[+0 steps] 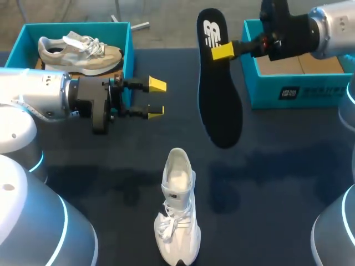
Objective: Take the shoe out of the shoebox, open the shoe tongue, remove and reinsert the insole, then place the shoe into the shoebox
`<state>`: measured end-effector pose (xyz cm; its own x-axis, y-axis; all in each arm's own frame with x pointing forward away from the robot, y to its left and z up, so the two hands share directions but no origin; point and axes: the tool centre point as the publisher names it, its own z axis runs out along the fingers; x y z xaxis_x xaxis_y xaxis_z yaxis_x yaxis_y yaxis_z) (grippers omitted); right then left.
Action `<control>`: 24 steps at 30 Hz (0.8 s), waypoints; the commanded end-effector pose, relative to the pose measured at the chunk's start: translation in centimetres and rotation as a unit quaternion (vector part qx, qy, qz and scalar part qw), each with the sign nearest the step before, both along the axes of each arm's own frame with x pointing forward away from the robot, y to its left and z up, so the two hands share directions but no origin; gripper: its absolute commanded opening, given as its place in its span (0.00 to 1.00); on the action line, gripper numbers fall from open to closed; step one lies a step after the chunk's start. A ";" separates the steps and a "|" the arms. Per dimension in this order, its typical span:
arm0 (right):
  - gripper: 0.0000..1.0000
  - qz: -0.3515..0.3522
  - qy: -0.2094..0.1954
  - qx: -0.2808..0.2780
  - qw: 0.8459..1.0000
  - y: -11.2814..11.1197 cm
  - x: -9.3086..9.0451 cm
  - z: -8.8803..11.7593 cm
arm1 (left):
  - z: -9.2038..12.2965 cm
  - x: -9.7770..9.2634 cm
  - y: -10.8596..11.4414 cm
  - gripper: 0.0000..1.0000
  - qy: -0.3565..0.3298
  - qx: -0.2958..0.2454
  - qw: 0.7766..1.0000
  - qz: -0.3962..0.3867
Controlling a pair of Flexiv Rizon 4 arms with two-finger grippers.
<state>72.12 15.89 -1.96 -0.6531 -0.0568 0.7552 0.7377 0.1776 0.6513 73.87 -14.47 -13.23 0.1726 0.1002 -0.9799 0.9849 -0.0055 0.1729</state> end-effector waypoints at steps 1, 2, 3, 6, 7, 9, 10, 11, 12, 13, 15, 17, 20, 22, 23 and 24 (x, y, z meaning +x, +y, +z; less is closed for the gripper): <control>0.00 0.011 0.000 -0.008 1.000 0.3 0.4 0.1 | -0.1 0.0 -0.1 1.00 -0.001 -0.001 1.000 0.001; 0.00 0.011 0.000 -0.008 1.000 0.3 0.4 0.1 | -0.1 0.0 -0.1 1.00 -0.001 -0.001 1.000 0.001; 0.00 0.011 0.000 -0.008 1.000 0.3 0.4 0.1 | -0.1 0.0 -0.1 1.00 -0.001 -0.001 1.000 0.001; 0.00 0.008 0.007 -0.006 1.000 -0.1 1.1 -0.2 | -0.1 0.0 -0.1 1.00 -0.001 -0.001 1.000 0.001; 0.00 0.001 0.027 0.004 1.000 -0.3 1.7 -0.5 | -0.1 0.0 -0.1 1.00 -0.001 -0.001 1.000 0.001; 0.00 -0.016 0.065 0.014 0.998 -0.8 2.9 -1.4 | -0.1 0.0 -0.1 1.00 -0.001 -0.001 1.000 0.001; 0.00 -0.023 0.079 0.013 0.997 -0.9 3.4 -1.8 | -0.1 0.0 -0.1 1.00 -0.001 -0.001 1.000 0.001; 0.00 -0.030 0.096 0.014 0.995 -0.9 3.8 -2.1 | -0.1 0.0 -0.1 1.00 -0.001 -0.001 1.000 0.001; 0.00 -0.038 0.105 0.013 0.994 -0.9 4.2 -2.5 | -0.1 0.0 -0.1 1.00 -0.001 -0.001 1.000 0.001; 0.00 -0.045 0.116 0.010 0.992 -0.9 4.6 -2.9 | -0.1 0.0 -0.1 1.00 -0.001 -0.001 1.000 0.001; 0.00 -0.067 0.136 0.002 0.988 -1.0 5.3 -3.6 | -0.1 0.0 -0.1 1.00 -0.001 -0.001 1.000 0.001; 0.00 -0.088 0.164 0.002 0.983 -1.1 5.9 -4.5 | -0.1 0.0 -0.1 1.00 -0.001 -0.001 1.000 0.001; 0.00 -0.123 0.204 -0.010 0.971 -0.9 6.3 -5.7 | -0.1 0.0 -0.1 1.00 -0.001 -0.001 1.000 0.001; 0.00 -0.135 0.222 -0.022 0.965 -0.4 6.5 -6.2 | -0.1 0.0 -0.1 1.00 -0.001 -0.001 1.000 0.001; 0.00 -0.139 0.230 -0.025 0.963 -0.2 6.5 -6.4 | -0.1 0.0 -0.1 1.00 -0.001 -0.001 1.000 0.001; 0.00 -0.144 0.233 -0.027 0.961 -0.1 6.5 -6.5 | -0.1 0.0 -0.1 1.00 -0.001 -0.001 1.000 0.001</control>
